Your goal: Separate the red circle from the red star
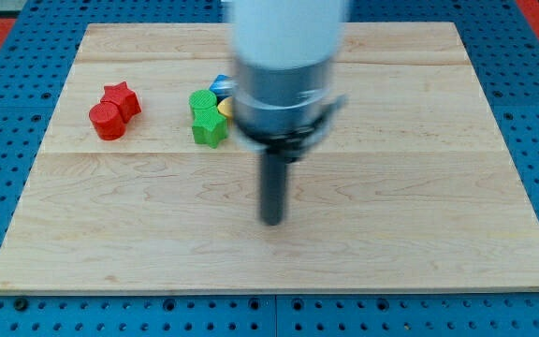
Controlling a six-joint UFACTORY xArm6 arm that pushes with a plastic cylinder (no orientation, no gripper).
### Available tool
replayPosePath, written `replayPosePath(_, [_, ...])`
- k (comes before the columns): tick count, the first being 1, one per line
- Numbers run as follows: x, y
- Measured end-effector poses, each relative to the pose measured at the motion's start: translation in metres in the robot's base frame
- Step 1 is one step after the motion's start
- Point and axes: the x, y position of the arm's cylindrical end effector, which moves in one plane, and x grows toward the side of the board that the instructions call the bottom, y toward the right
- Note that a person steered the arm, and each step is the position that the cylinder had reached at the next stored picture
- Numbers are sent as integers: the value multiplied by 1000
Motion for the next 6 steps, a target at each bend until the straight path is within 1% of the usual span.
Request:
replayPosePath(1, [-10,-110])
replayPosePath(2, [-60,-185])
replayPosePath(3, [-123,-250])
replayPosePath(4, [-157,-264])
replayPosePath(5, [-168,-203])
replayPosePath(6, [-155,-137])
